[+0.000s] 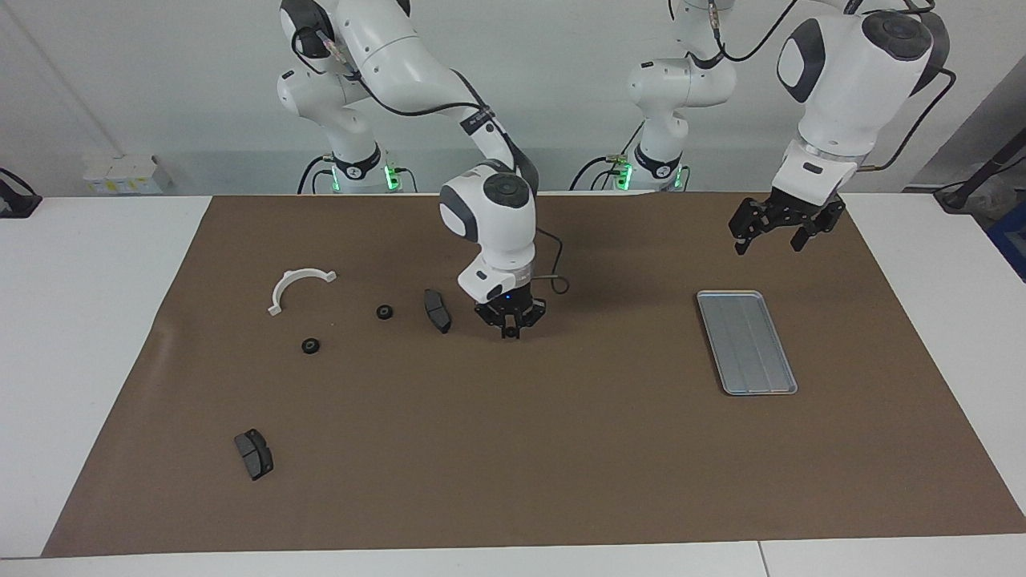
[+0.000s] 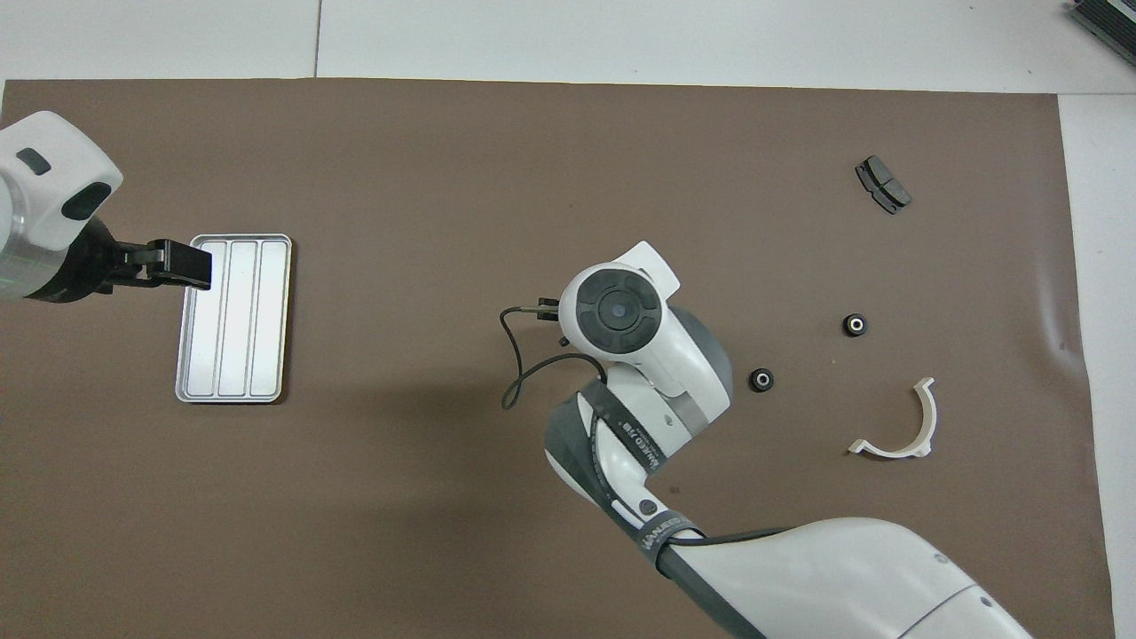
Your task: Place bearing gear from tray to pile
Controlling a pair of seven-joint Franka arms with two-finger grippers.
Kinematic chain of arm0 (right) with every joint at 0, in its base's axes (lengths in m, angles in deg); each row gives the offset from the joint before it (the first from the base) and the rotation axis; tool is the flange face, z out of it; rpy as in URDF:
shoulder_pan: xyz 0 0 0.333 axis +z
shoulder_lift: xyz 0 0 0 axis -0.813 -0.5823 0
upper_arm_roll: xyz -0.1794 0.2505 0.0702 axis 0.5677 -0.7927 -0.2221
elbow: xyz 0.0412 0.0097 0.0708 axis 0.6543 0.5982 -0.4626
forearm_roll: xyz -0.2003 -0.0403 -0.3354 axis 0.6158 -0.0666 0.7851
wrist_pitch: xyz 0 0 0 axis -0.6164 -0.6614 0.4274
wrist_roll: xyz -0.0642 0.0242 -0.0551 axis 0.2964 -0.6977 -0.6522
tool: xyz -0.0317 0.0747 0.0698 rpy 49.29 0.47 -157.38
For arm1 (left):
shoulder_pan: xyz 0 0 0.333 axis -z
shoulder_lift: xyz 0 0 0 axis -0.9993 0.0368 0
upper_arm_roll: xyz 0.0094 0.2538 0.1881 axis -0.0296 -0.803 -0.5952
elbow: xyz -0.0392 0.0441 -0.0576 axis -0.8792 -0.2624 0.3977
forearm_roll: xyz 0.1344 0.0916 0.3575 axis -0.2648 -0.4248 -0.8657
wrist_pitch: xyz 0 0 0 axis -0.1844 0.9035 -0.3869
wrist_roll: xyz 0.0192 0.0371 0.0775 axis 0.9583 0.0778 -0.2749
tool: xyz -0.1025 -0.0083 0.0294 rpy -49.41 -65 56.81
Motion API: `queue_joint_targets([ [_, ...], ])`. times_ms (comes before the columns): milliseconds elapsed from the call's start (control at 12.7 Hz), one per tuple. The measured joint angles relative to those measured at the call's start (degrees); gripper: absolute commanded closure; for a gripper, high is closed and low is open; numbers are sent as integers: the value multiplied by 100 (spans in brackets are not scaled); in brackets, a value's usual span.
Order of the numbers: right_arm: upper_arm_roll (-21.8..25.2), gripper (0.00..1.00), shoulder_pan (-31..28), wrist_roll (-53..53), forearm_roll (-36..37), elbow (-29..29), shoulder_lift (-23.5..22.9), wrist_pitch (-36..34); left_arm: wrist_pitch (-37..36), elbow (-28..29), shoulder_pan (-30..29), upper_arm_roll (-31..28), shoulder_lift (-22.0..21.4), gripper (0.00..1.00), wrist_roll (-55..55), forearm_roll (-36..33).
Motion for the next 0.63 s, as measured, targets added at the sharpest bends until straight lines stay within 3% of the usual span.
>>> queue_joint_targets([
  [236,8,100,-896,835,6,28,302,-4,0,0,-8,-11,0,0,0,0],
  [629,5,97,-1799,1734,6,387,297,261,0,0,-41,-12,0,0,0,0],
])
